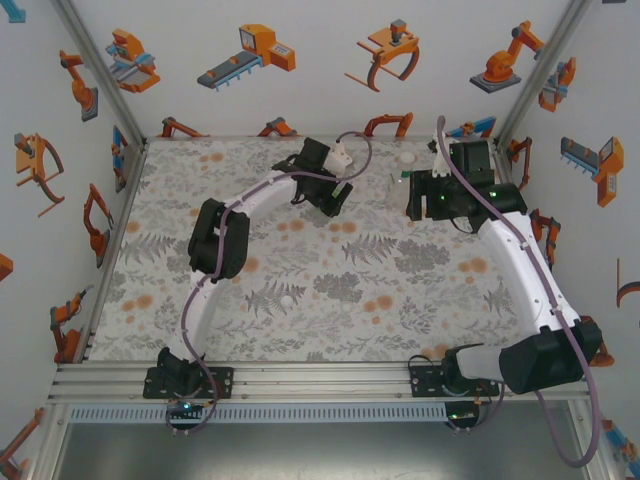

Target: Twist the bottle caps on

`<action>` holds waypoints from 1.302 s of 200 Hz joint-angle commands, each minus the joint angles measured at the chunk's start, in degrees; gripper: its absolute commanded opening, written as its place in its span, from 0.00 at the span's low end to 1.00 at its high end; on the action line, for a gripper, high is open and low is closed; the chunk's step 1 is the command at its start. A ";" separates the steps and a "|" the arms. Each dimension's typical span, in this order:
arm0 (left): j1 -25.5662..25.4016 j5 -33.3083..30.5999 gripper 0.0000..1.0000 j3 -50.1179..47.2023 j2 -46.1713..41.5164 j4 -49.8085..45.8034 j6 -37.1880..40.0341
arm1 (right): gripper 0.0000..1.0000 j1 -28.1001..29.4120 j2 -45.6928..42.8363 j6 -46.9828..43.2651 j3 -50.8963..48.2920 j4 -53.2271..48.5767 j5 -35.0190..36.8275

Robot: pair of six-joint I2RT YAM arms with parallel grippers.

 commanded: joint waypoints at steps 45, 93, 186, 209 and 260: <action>-1.31 -6.08 0.74 0.74 0.58 -4.53 -8.19 | 0.65 0.03 0.33 0.93 0.36 -0.90 -1.31; -1.55 -7.36 0.71 2.09 2.52 -4.78 -8.60 | 0.65 0.06 -0.15 0.21 0.80 -1.79 -0.70; -1.42 -6.39 0.71 4.17 5.05 -6.01 -8.41 | 0.65 0.12 -0.04 -0.51 1.50 -2.84 -1.15; -1.46 -5.33 0.61 4.42 5.26 -6.14 -8.28 | 0.64 0.12 0.17 -0.59 1.90 -3.08 -1.32; -1.43 -3.89 0.30 -2.83 -1.47 -1.17 -7.11 | 0.64 0.22 -1.30 0.08 0.33 -2.44 -1.06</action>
